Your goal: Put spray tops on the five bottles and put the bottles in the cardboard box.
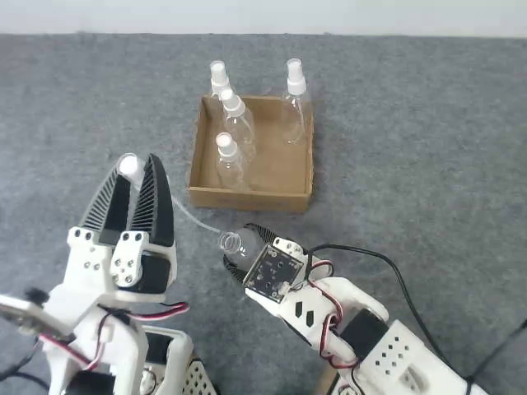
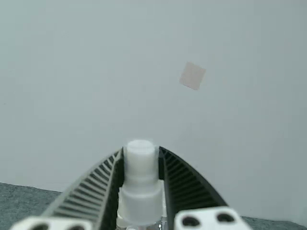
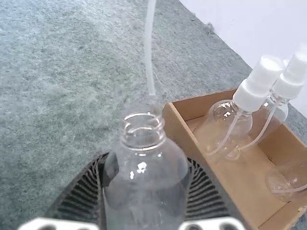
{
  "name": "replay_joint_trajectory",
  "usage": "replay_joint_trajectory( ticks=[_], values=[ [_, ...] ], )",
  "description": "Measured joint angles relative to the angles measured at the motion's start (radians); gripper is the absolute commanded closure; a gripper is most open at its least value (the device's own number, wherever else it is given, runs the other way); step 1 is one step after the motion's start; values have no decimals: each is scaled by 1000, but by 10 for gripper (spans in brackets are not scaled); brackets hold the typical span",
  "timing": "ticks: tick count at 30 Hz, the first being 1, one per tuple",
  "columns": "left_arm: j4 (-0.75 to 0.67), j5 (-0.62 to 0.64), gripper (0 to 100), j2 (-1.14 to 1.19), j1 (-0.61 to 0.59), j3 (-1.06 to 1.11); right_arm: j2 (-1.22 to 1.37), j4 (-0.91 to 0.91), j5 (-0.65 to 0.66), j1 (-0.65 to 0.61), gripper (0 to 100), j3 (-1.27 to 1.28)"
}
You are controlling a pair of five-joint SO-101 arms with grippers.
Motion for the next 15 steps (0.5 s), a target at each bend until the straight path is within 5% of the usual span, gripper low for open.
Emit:
replay_joint_trajectory(
  ticks=[15],
  values=[
    [34, -28, 987, 0, 75, -43, 0, 0, 0, 0, 991, 0]
  ],
)
